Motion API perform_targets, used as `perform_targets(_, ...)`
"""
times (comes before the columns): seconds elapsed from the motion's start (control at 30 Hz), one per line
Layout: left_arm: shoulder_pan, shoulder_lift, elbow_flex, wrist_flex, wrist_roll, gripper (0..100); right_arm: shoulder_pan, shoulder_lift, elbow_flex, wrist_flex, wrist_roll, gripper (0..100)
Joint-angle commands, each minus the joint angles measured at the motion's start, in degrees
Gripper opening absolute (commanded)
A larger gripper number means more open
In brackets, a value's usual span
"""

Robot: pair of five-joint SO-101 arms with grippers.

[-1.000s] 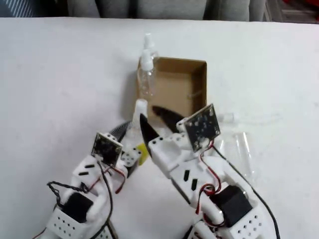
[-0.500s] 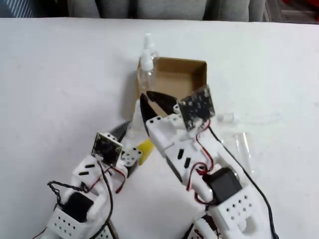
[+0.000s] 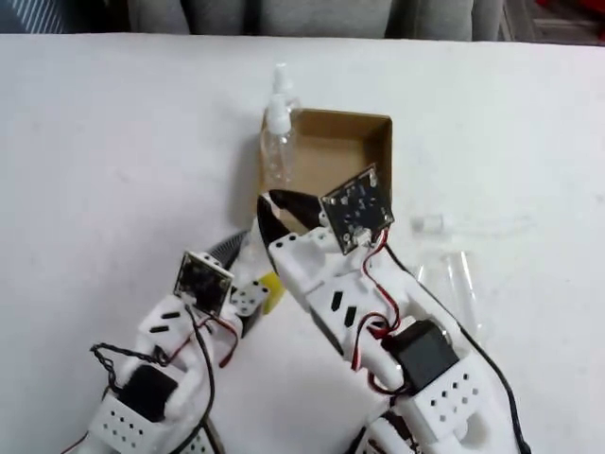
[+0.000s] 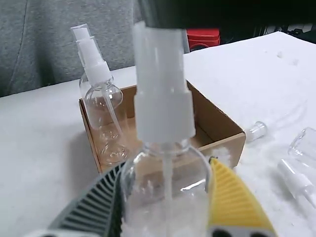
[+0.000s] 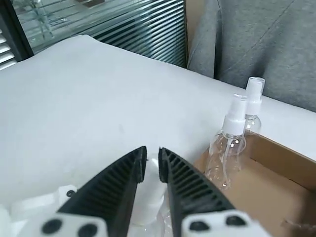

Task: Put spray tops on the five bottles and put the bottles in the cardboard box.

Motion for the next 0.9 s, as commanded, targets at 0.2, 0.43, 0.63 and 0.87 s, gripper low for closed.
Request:
perform_targets(0.2,0.7,-0.7,-0.1,-2.1,0.7,2,0.2,-6.4,-2.1,-1.1,0.7,1.5)
perform_targets(0.43,0.7,-0.7,-0.1,-1.9,0.7,2,11.2,-9.5,-0.6,-3.3,0.4,1.5)
perform_targets(0.63,0.7,-0.7,-0.1,-1.8,0.7,2,12.5,-1.5,5.9,-11.6,0.4,1.5)
perform_targets(0.87,0.7,-0.7,-0.1,-1.7,0.7,2,12.1,10.9,8.4,-21.0,0.4,1.5)
